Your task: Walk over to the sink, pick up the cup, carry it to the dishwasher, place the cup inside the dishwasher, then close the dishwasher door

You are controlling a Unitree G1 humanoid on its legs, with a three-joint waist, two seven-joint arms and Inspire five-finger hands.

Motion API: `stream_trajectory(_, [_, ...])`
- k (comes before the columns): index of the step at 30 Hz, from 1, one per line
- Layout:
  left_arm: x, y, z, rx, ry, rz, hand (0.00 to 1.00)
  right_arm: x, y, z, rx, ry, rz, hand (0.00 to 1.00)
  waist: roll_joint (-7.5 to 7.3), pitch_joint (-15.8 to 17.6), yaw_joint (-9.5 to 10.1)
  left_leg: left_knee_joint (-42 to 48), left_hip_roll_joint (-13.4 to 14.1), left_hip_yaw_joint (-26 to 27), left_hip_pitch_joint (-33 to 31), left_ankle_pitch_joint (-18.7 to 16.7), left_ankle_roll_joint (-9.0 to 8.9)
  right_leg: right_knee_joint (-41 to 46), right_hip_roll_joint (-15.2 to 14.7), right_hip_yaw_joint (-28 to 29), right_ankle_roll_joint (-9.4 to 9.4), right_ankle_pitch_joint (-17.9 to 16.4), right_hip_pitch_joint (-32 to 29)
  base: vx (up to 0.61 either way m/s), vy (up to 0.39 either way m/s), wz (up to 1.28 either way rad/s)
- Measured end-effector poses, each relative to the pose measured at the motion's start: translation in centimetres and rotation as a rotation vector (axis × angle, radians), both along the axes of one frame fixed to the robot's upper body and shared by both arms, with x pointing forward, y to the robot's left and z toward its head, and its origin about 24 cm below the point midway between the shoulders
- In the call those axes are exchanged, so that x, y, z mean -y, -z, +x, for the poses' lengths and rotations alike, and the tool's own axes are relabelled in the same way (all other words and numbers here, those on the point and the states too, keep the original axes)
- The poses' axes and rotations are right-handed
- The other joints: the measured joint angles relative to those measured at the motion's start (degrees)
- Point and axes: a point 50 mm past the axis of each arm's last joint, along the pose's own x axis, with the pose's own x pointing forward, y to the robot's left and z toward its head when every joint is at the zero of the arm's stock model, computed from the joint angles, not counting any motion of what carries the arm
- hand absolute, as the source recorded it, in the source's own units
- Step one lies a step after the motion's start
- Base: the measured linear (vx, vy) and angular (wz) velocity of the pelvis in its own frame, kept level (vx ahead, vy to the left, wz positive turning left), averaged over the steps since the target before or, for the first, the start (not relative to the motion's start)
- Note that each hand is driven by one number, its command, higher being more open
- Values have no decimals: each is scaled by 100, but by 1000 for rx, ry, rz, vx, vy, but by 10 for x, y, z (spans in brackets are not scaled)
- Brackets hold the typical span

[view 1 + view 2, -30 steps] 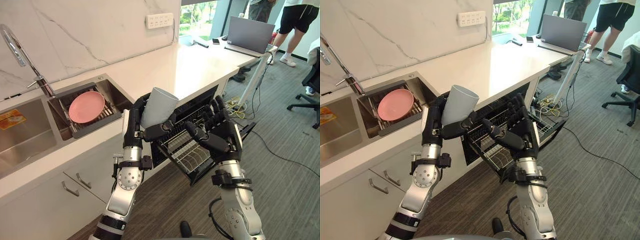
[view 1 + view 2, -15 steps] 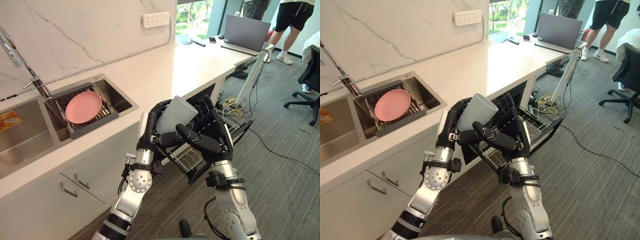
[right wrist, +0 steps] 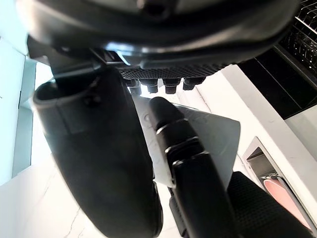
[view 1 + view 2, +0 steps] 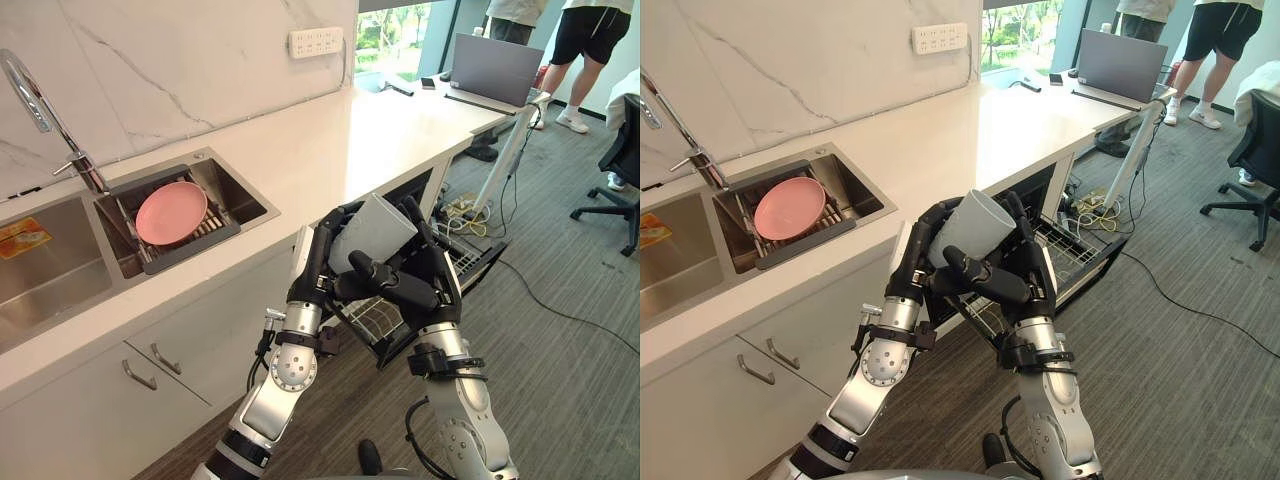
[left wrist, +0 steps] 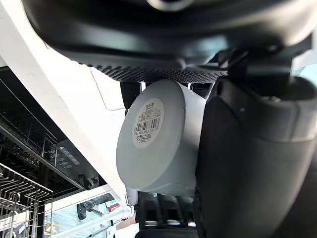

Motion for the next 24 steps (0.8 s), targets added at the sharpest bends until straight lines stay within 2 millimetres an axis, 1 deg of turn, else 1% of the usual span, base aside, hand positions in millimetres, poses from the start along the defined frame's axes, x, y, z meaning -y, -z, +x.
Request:
stream_trajectory(3, [1,-2,-1,8,-1,-7,0,-1,-1,0,8,9,14,100,-17,-12,3,0,0,-6,-2,0,0,0,-1,-6,0,0,1,0,0,0])
stream_trajectory(4, [1,-2,-1,8,0,-8,0,-1,-1,0,8,12,16,0,-31,-22,4,1,-1,-9,-3,1,-1,0,-3,-9,0,0,1,0,0,0])
stream_trajectory(11, [4,-2,-3,12,6,-15,0,-3,-2,0,10,24,30,0,-88,-58,11,2,-4,-17,-8,3,0,0,-8,-16,0,-1,1,0,0,0])
stream_trajectory(24, [8,-3,-4,10,4,-40,0,-1,-2,-1,15,40,30,0,-122,-79,18,1,-8,-26,-11,12,-1,-1,-15,-23,-2,-2,1,0,0,0])
